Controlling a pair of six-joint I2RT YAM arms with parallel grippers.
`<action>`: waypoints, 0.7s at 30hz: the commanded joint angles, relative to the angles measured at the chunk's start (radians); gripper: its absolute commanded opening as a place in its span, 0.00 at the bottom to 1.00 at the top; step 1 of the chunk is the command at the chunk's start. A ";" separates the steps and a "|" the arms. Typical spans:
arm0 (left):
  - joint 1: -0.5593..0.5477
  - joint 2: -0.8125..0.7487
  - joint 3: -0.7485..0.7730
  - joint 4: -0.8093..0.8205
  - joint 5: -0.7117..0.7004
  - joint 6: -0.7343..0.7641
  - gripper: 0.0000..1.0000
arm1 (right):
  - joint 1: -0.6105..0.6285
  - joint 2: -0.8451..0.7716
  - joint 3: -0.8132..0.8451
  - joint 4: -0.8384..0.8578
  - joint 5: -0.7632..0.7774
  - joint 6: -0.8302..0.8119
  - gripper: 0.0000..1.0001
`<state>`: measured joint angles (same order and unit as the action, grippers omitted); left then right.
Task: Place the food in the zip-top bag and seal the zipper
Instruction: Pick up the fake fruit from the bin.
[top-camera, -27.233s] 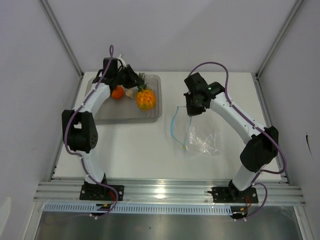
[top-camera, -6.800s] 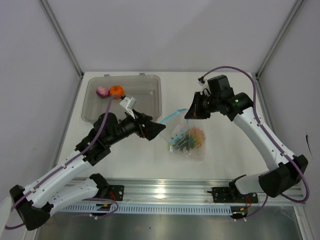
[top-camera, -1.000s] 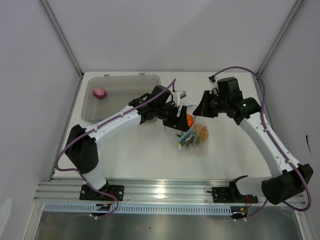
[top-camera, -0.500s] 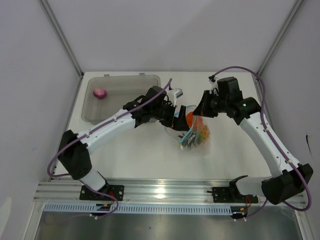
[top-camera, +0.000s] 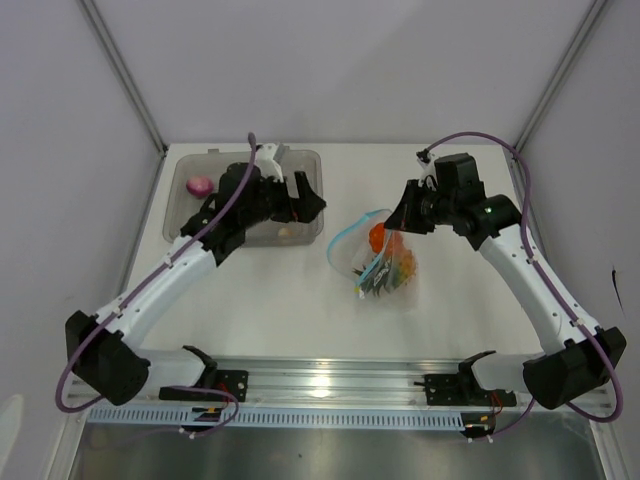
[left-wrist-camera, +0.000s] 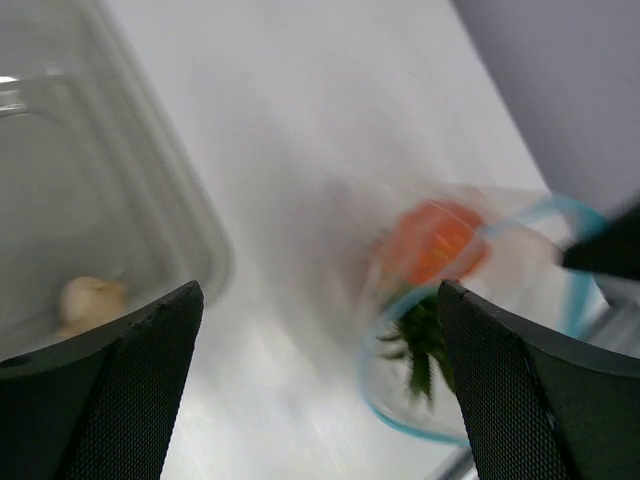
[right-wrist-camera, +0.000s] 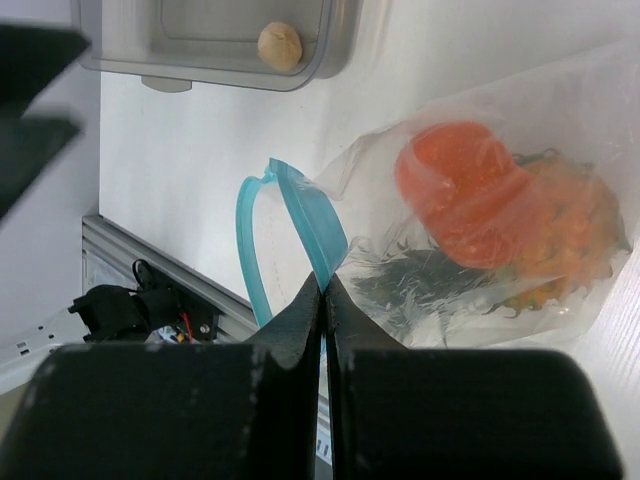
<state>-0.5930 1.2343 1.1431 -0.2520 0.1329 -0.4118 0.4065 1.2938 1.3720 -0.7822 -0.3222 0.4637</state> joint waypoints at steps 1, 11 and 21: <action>0.140 0.079 0.060 -0.061 -0.048 -0.038 0.99 | 0.005 -0.027 -0.001 0.057 -0.015 0.006 0.00; 0.418 0.440 0.315 -0.144 -0.417 -0.062 1.00 | 0.005 0.022 -0.001 0.104 -0.074 -0.010 0.00; 0.660 0.669 0.411 -0.115 -0.164 -0.382 0.99 | -0.003 0.045 -0.004 0.123 -0.107 -0.026 0.00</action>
<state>0.0185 1.8999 1.5703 -0.4122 -0.1261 -0.6319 0.4065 1.3373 1.3632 -0.7044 -0.4038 0.4545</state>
